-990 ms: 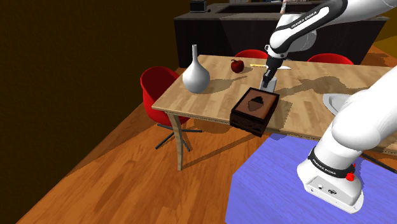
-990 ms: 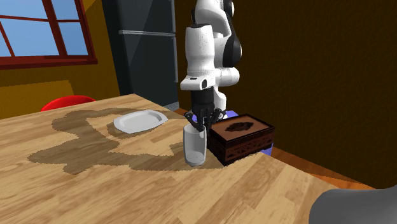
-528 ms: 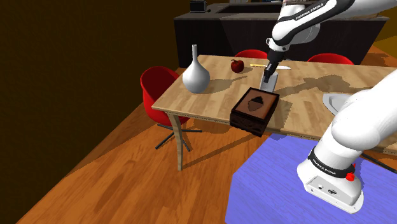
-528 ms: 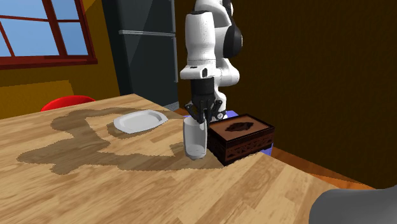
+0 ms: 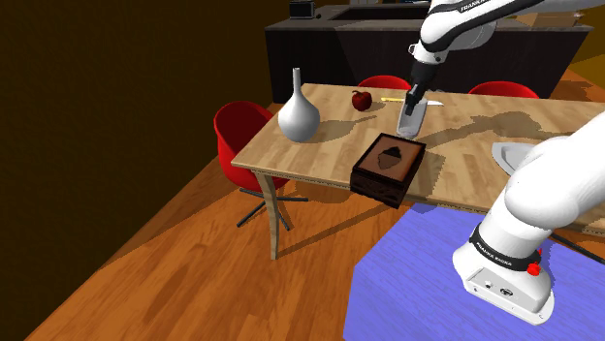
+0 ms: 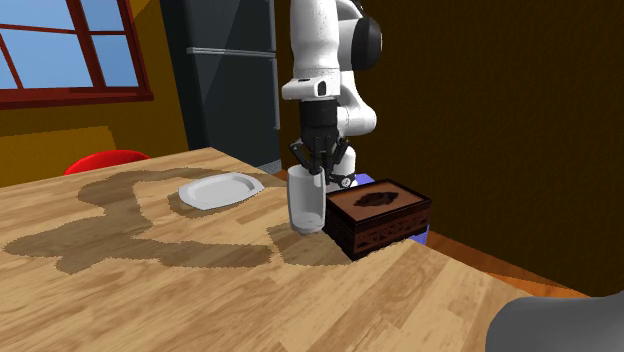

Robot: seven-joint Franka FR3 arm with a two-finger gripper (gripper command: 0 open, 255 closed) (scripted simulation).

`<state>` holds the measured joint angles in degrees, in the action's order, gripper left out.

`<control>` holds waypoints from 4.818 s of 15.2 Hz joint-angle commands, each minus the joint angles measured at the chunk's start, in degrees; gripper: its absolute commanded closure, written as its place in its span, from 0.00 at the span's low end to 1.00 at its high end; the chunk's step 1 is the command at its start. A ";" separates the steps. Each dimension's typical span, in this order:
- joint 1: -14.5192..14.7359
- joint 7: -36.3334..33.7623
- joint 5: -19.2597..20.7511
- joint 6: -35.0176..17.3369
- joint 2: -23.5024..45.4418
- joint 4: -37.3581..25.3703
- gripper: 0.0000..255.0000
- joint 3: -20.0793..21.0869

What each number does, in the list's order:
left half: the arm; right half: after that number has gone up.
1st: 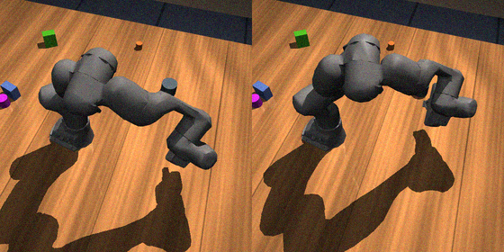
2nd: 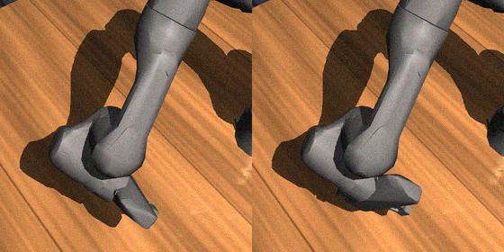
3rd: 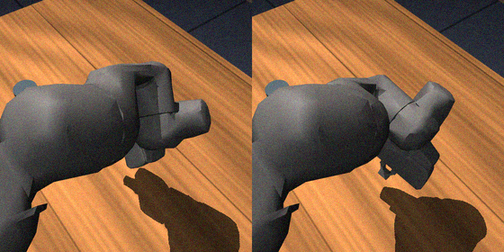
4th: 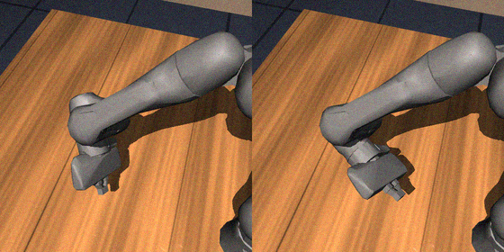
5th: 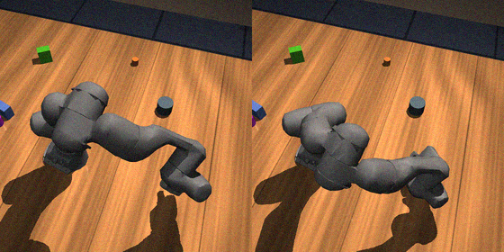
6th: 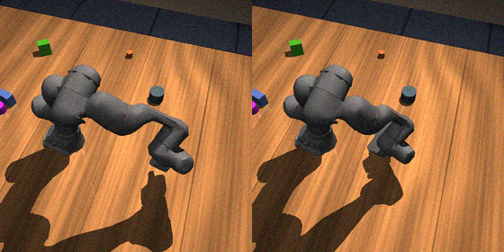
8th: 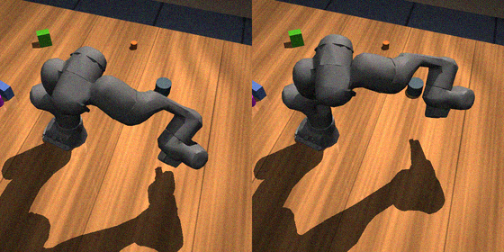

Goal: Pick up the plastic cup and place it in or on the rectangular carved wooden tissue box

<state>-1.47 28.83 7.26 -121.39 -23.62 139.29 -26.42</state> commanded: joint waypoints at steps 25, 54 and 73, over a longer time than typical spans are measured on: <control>1.57 -10.70 -1.38 19.03 -11.66 -7.10 1.00 10.91; 4.45 -22.24 -5.72 9.43 -19.74 10.87 1.00 21.23; 4.41 -22.20 -5.74 13.65 -20.71 7.62 0.00 21.31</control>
<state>3.11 6.24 1.34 -109.45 -44.44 148.63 -4.80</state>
